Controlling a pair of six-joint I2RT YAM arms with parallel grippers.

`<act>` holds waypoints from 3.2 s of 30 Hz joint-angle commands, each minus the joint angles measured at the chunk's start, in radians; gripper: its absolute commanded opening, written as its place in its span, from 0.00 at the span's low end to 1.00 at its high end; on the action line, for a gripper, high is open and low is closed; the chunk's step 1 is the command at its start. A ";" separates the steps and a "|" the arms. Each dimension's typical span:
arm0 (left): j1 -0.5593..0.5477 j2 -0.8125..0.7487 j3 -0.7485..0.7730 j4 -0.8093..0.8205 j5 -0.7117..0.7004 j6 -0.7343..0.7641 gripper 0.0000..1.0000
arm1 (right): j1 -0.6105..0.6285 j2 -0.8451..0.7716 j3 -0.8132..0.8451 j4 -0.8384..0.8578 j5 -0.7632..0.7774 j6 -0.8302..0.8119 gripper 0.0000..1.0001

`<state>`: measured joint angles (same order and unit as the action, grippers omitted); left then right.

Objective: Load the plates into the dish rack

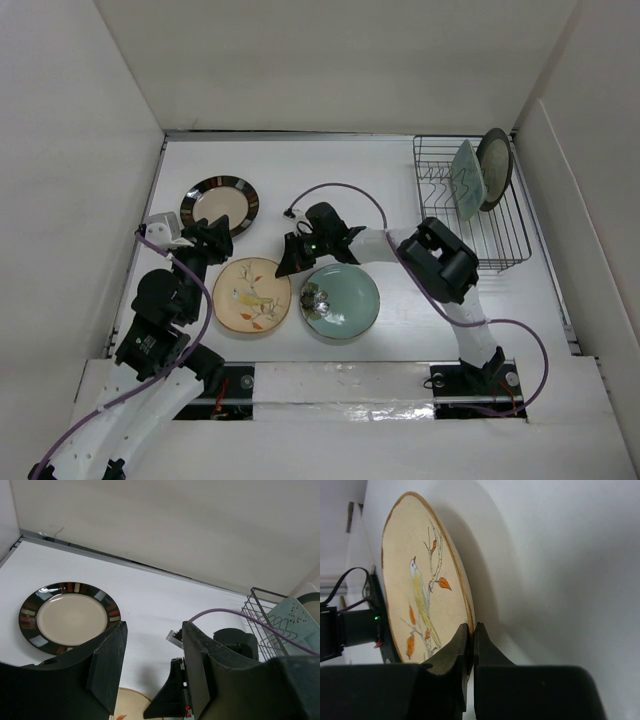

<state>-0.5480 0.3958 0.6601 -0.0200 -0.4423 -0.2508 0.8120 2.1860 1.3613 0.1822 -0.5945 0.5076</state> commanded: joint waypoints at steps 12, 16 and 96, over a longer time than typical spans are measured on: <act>0.003 -0.051 -0.010 0.045 0.036 0.005 0.45 | -0.115 -0.426 -0.060 0.077 0.014 -0.012 0.00; 0.003 -0.054 -0.005 0.037 0.071 -0.005 0.45 | -0.310 -0.619 -0.091 0.069 0.137 -0.020 0.00; 0.003 -0.003 -0.011 0.051 0.232 -0.019 0.47 | -0.591 -0.585 -0.185 -0.059 1.366 -0.580 0.20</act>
<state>-0.5480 0.3779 0.6601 -0.0196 -0.2134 -0.2680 0.2333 1.6367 1.1614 0.1108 0.8036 -0.2035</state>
